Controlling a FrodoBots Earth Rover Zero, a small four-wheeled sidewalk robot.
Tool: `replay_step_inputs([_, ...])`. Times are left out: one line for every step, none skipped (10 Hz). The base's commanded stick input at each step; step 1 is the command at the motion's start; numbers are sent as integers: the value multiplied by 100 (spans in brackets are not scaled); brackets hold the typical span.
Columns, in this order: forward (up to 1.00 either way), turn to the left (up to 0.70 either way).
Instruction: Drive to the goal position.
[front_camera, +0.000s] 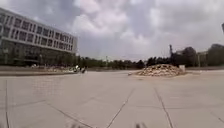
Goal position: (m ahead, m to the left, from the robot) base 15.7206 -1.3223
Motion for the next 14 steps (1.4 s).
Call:
replay_step_inputs([70, -14])
replay_step_inputs([70, -14])
replay_step_inputs([70, -14])
replay_step_inputs([70, -14])
replay_step_inputs([70, -14])
replay_step_inputs([70, -14])
replay_step_inputs([70, -14])
replay_step_inputs([70, -14])
replay_step_inputs([70, -14])
replay_step_inputs([70, -14])
replay_step_inputs([70, -14])
replay_step_inputs([70, -14])
replay_step_inputs([70, -14])
replay_step_inputs([70, -14])
